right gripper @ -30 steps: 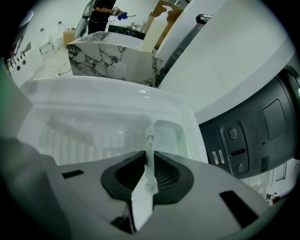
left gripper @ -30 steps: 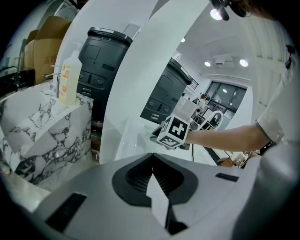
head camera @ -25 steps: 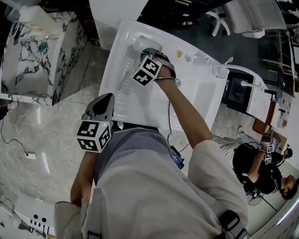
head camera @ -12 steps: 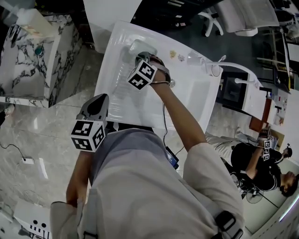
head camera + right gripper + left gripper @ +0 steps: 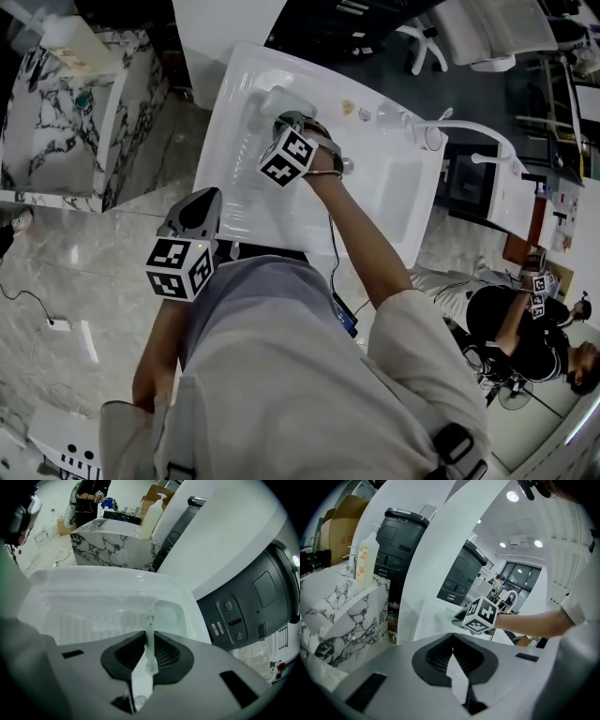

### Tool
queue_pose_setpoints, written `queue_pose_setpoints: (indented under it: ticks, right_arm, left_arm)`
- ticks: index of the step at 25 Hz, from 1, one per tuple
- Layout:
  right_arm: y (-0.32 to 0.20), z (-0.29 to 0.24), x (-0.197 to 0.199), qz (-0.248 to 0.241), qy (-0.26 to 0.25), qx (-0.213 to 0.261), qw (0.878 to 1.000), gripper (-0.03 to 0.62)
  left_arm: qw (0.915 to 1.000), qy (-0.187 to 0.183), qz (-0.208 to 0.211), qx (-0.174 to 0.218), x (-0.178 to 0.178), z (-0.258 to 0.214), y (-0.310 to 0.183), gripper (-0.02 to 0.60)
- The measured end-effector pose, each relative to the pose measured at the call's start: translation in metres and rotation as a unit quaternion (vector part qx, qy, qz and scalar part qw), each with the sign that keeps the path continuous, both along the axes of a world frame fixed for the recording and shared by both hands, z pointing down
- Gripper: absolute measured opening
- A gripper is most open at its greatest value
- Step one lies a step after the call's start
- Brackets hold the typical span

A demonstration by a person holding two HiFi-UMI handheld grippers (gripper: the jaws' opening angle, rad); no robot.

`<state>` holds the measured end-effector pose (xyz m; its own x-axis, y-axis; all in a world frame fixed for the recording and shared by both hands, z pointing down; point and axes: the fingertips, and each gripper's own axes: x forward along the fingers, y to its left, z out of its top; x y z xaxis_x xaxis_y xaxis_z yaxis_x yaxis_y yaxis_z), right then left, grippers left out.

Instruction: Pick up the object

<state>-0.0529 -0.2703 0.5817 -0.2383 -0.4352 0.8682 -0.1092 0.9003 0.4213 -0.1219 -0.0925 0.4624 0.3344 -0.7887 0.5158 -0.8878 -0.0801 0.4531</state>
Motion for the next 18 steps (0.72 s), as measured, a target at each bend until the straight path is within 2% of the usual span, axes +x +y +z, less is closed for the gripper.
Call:
queue_pose_setpoints:
  ticks: [18]
  right_arm:
    - [0.037, -0.007, 0.014, 0.033, -0.017, -0.013, 0.999, 0.057]
  left_arm:
    - [0.9996, -0.003, 0.027, 0.010, 0.001, -0.006, 0.006, 0.000]
